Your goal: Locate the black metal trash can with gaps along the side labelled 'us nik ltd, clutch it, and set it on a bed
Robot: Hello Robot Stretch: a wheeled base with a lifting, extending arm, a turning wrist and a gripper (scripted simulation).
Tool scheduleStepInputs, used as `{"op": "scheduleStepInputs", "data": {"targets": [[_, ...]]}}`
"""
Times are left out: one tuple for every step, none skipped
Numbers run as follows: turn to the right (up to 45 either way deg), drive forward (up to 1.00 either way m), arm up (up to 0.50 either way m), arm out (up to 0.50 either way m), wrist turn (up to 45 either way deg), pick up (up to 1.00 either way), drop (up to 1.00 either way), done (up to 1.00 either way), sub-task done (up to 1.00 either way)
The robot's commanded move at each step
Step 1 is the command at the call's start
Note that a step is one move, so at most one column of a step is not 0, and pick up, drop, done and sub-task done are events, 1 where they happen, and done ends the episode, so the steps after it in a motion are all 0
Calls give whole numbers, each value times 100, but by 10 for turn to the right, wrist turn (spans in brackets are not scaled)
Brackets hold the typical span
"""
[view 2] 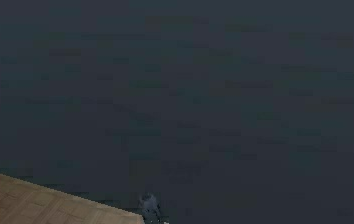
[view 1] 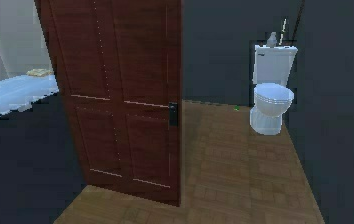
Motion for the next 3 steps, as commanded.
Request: {"op": "scheduleStepInputs", "data": {"targets": [[0,0,50,0,0,0,0,0,0],[0,0,50,0,0,0,0,0,0],[0,0,0,0,-450,0,0,0,0]]}}
